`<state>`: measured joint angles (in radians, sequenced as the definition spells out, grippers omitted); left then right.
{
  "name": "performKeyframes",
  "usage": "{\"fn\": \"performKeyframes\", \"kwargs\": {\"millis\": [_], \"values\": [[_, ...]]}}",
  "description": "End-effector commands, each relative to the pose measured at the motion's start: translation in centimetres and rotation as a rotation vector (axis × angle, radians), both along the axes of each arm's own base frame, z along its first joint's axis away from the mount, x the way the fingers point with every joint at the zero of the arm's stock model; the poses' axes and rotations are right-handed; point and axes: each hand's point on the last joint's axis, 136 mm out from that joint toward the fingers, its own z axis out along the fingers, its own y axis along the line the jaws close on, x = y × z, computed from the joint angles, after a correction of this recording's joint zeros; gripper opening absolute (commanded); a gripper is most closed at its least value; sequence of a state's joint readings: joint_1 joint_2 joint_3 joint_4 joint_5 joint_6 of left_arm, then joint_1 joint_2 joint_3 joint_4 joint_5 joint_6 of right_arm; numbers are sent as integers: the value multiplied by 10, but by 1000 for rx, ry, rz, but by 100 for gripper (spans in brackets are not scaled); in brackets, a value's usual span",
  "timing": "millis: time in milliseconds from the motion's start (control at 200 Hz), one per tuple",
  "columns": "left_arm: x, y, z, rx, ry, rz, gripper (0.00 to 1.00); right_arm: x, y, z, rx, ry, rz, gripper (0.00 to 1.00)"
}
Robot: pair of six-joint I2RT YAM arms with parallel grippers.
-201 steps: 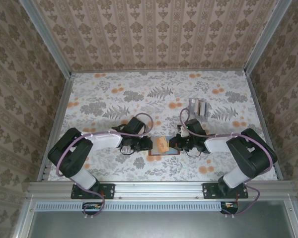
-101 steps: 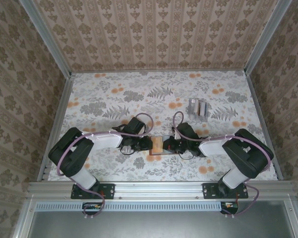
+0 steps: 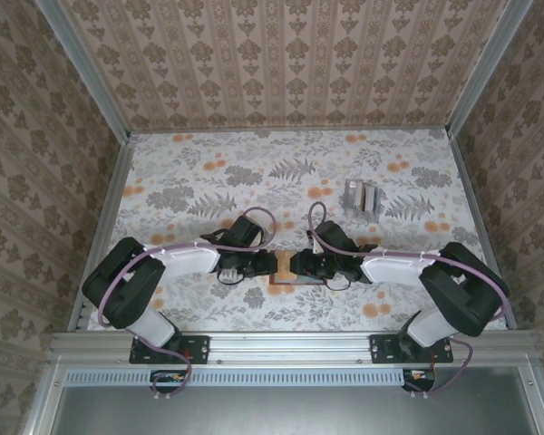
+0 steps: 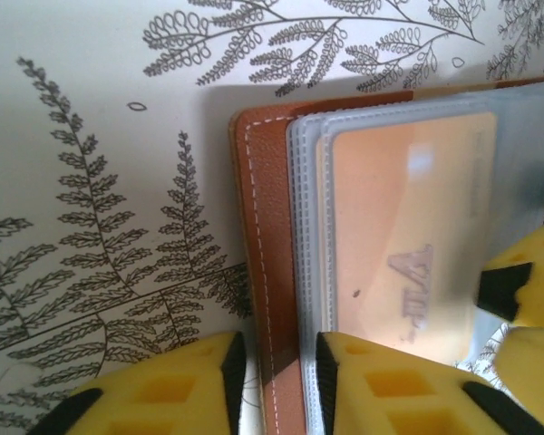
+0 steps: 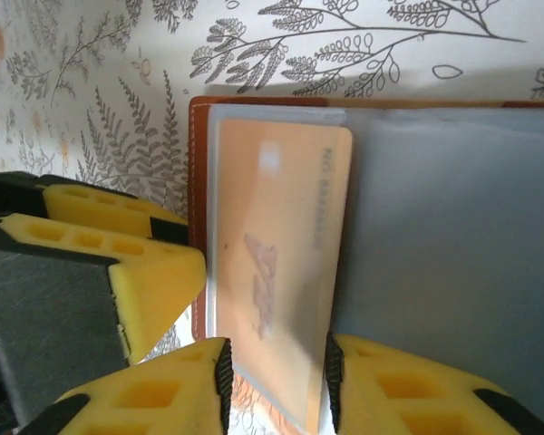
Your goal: Put the credit cards into the card holder
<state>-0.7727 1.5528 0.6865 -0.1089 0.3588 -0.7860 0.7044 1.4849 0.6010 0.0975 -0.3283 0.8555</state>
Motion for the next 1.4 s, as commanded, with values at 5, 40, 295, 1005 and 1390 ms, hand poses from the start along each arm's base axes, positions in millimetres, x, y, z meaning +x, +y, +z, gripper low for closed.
{"fn": "performKeyframes", "kwargs": {"millis": [5,40,295,1005,1390], "values": [[-10,12,0,47,21,12,38,-10,-23,3,-169,-21,72,42],[-11,13,2,51,15,13,40,-10,-29,5,-204,-34,79,43],[-16,33,6,81,-10,57,49,3,-63,29,-471,-164,93,46],[-16,8,-21,92,110,-17,31,8,-87,14,-694,-197,124,26],[-7,-14,17,-58,40,-60,0,2,-50,5,-263,-152,157,0]]}}
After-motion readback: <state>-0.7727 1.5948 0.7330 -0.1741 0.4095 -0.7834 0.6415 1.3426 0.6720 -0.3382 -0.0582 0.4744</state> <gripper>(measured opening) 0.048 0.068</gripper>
